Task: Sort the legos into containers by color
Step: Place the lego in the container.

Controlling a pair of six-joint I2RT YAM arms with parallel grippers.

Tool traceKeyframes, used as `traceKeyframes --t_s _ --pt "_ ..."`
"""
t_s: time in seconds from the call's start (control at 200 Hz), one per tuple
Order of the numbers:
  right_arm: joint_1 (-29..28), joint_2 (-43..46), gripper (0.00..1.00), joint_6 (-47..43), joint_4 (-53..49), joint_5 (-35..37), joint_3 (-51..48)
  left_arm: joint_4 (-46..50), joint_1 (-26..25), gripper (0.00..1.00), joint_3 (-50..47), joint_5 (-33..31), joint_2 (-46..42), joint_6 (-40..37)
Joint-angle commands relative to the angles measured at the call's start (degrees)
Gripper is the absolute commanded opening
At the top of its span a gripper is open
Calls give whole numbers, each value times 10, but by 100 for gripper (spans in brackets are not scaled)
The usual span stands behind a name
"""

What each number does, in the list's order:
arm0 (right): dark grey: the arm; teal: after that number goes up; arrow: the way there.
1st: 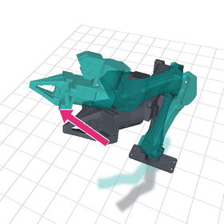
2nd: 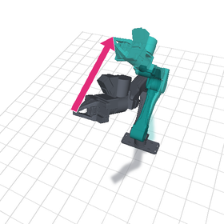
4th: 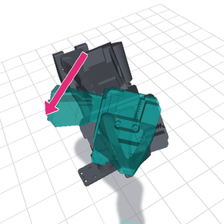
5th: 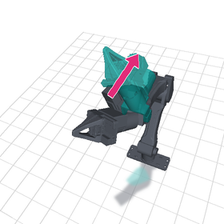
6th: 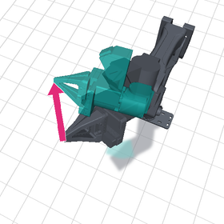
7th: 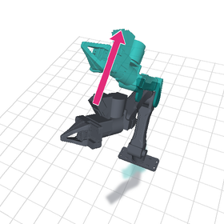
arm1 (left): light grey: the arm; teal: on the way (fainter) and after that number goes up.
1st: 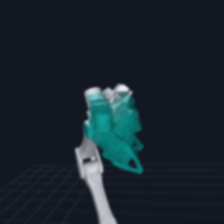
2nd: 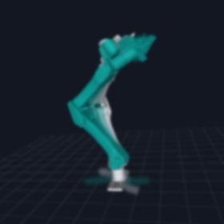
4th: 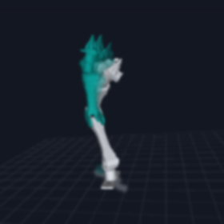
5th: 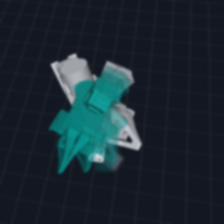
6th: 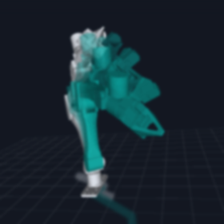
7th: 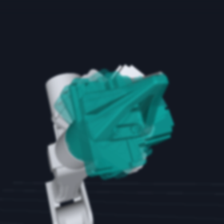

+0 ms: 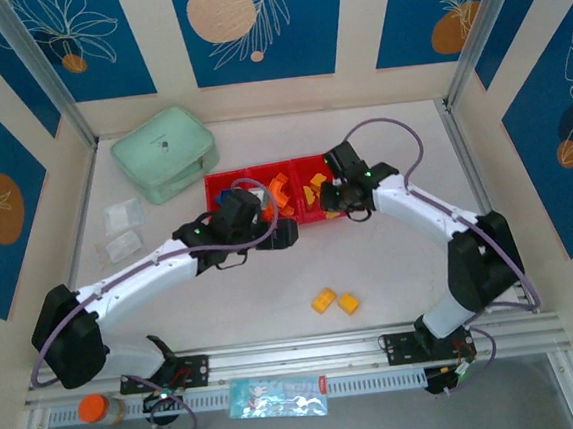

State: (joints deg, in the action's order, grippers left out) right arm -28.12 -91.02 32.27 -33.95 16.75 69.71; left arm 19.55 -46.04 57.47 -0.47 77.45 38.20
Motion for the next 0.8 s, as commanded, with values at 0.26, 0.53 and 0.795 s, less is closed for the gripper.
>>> traceKeyframes --t_s 0.26,0.53,0.795 --pt "30 -186 30 -67 -2 40 181 25 24 99 42 -9 17 -29" --pt "20 -148 42 -71 -9 11 170 28 26 99 39 4 8 -26" --pt "0 -38 52 -58 -24 -9 58 19 23 99 11 37 -11 -11"
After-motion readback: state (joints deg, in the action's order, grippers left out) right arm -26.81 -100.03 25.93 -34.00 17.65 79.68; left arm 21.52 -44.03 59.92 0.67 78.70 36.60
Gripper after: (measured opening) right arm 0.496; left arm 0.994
